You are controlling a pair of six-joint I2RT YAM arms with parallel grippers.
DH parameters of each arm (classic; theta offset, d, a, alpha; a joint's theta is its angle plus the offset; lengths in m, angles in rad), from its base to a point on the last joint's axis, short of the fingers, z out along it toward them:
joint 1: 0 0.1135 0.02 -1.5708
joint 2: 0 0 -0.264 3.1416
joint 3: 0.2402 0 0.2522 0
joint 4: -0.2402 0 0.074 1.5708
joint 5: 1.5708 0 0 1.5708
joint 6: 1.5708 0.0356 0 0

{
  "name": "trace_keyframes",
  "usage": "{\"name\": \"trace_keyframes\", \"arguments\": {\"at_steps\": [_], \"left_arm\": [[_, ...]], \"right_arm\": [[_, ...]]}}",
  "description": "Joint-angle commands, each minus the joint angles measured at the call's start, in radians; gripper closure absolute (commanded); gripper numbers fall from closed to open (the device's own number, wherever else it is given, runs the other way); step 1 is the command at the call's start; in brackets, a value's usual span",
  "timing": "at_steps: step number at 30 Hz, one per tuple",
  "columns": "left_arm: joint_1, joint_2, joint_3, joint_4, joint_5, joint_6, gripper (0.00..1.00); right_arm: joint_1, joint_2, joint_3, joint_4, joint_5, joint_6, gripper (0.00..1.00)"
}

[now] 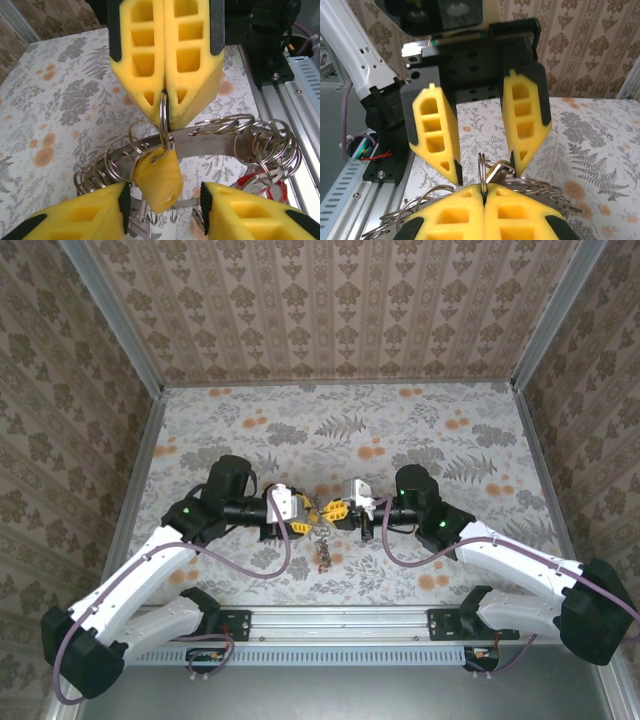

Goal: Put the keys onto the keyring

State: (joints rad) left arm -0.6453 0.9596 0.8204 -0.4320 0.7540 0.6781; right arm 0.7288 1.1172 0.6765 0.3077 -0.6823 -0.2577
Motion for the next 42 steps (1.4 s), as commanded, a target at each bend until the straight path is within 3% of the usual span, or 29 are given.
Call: {"name": "trace_keyframes", "arguments": {"at_steps": [1,10,16,21,26,32,42], "left_arm": [[0.001,0.007,0.009,0.021,0.065,-0.003,0.60],[-0.001,0.015,-0.020,0.082,0.081,-0.057,0.78],[0.000,0.014,-0.041,0.079,0.100,-0.060,0.79],[-0.001,0.020,-0.047,0.059,0.099,-0.052,1.00],[-0.001,0.025,-0.031,-0.002,0.052,-0.044,1.00],[-0.031,0.045,-0.002,-0.030,0.030,-0.048,1.00],[-0.082,0.099,0.033,0.005,0.003,-0.068,1.00]], "right_arm": [[-0.005,-0.008,0.006,0.075,-0.038,0.004,1.00],[-0.005,-0.009,0.003,0.076,-0.010,0.006,1.00],[-0.005,-0.019,-0.004,0.074,0.002,0.005,1.00],[-0.006,-0.025,-0.011,0.083,0.025,0.009,1.00],[-0.006,-0.033,-0.034,0.146,0.074,0.054,1.00],[0.001,-0.005,-0.084,0.360,0.134,0.202,1.00],[0.051,0.065,-0.072,0.434,0.164,0.218,1.00]]}}
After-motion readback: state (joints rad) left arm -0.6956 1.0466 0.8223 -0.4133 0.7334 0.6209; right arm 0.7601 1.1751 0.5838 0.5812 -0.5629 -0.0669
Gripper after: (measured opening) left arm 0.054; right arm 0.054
